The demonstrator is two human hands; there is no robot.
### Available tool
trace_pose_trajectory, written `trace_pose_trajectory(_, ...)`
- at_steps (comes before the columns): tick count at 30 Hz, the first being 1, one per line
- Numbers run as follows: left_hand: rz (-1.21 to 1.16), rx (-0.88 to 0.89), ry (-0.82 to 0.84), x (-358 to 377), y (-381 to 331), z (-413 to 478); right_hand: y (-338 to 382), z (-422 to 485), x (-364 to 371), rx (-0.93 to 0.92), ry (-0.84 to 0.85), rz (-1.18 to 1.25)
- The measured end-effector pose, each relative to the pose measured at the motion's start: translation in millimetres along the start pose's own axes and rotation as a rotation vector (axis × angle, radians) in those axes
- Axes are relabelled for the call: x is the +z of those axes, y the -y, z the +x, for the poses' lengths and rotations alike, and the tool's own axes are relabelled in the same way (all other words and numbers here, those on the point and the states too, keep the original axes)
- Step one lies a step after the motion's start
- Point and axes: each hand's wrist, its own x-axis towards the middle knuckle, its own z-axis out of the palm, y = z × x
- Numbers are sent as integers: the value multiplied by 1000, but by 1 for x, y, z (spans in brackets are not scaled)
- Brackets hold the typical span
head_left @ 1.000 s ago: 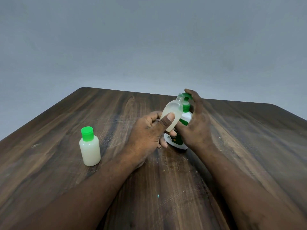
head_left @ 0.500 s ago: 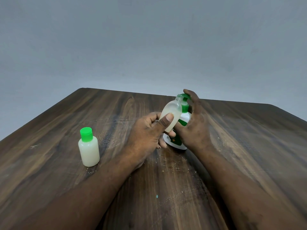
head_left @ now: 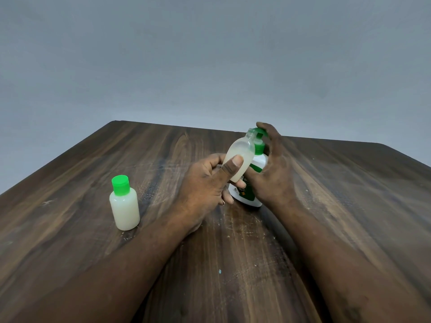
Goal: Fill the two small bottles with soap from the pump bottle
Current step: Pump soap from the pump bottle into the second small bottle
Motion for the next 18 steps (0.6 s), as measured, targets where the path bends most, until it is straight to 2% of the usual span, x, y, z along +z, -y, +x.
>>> trace_pose_trajectory(18,20,-6,6,-3,1,-1,0,1,1,5,-1,11)
